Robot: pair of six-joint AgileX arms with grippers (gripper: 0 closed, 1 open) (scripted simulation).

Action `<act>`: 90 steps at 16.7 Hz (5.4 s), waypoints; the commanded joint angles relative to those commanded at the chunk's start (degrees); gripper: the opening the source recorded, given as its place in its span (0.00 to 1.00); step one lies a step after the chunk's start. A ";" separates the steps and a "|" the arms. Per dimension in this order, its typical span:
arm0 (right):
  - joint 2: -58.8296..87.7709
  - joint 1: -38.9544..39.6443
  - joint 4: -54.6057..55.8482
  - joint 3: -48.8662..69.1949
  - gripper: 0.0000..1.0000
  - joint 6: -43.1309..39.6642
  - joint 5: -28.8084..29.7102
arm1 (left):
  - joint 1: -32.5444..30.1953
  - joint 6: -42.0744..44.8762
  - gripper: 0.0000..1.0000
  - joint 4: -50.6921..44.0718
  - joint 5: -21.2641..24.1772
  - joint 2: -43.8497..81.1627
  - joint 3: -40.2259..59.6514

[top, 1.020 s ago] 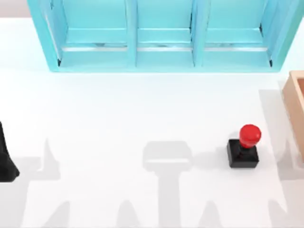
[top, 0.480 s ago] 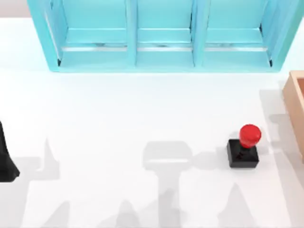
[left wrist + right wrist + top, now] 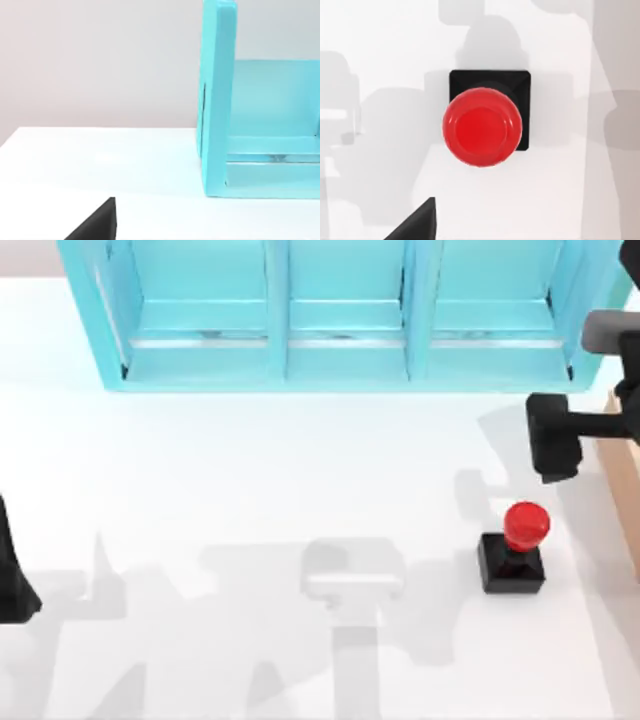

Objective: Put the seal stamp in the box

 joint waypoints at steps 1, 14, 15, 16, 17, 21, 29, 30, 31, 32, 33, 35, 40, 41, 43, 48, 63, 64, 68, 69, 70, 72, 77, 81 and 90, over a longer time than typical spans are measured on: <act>3.90 0.97 -2.78 3.58 1.00 0.98 -0.01 | 0.00 0.00 1.00 0.00 0.00 0.00 0.00; 18.90 4.44 -11.95 16.73 1.00 4.63 -0.01 | 0.00 0.00 1.00 0.00 0.00 0.00 0.00; 19.17 4.49 -10.64 15.53 1.00 4.62 -0.01 | 0.00 0.00 1.00 0.00 0.00 0.00 0.00; 19.55 4.53 -8.73 13.98 1.00 4.63 0.00 | 0.00 0.00 1.00 0.00 0.00 0.00 0.00; 20.03 4.58 -6.32 12.19 1.00 4.65 0.00 | 0.00 0.00 1.00 0.00 0.00 0.00 0.00; 22.34 4.74 4.77 4.07 1.00 4.87 0.01 | 0.00 0.00 1.00 0.00 0.00 0.00 0.00; 23.32 4.84 8.72 0.55 0.92 5.00 0.02 | 0.00 0.00 1.00 0.00 0.00 0.00 0.00; 23.32 4.84 8.72 0.55 0.85 5.00 0.02 | 0.00 0.00 1.00 0.00 0.00 0.00 0.00; 23.32 4.84 8.72 0.55 0.77 5.00 0.02 | 0.00 0.00 1.00 0.00 0.00 0.00 0.00; 23.32 4.84 8.72 0.55 0.70 5.00 0.02 | 0.00 0.00 1.00 0.00 0.00 0.00 0.00; 23.32 4.84 8.72 0.55 0.62 5.00 0.02 | 0.00 0.00 1.00 0.00 0.00 0.00 0.00; 23.32 4.84 8.72 0.55 0.47 5.00 0.02 | 0.00 0.00 1.00 0.00 0.00 0.00 0.00; 23.32 4.84 8.72 0.55 0.10 5.00 0.02 | 0.00 0.00 1.00 0.00 0.00 0.00 0.00; 23.32 4.84 8.72 0.55 0.02 5.00 0.02 | 0.00 0.00 1.00 0.00 0.00 0.00 0.00; 23.32 4.84 8.72 0.55 0.00 5.00 0.02 | 0.00 0.00 1.00 0.00 0.00 0.00 0.00; 23.32 4.84 8.72 0.55 0.00 5.00 0.02 | 0.00 0.00 1.00 0.00 0.00 0.00 0.00; 18.80 4.54 -13.01 17.82 0.00 4.79 0.01 | 0.00 0.00 1.00 0.00 0.00 0.00 0.00; 18.80 4.54 -13.01 17.82 0.00 4.79 0.01 | 0.00 0.00 1.00 0.00 0.00 0.00 0.00; 19.02 2.57 -13.47 18.29 0.00 2.84 -0.03 | 0.00 0.00 1.00 0.00 0.00 0.00 0.00; 18.94 0.72 -13.96 18.73 0.00 1.01 -0.04 | 0.00 0.00 1.00 0.00 0.00 0.00 0.00; 18.83 -1.67 -14.55 19.18 0.00 -1.33 -0.05 | 0.00 0.00 1.00 0.00 0.00 0.00 0.00; 18.54 -8.02 -16.02 20.05 0.00 -7.69 -0.04 | 0.00 0.00 1.00 0.00 0.00 0.00 0.00; 17.11 -27.59 -19.96 21.61 0.00 -27.48 0.15 | 0.00 0.00 1.00 0.00 0.00 0.00 0.00; 15.31 -37.23 -21.44 22.38 0.00 -37.20 0.02 | 0.00 0.00 1.00 0.00 0.00 0.00 0.00; 14.97 -38.31 -17.35 18.26 0.00 -38.09 -0.06 | 0.00 0.00 1.00 0.00 0.00 0.00 0.00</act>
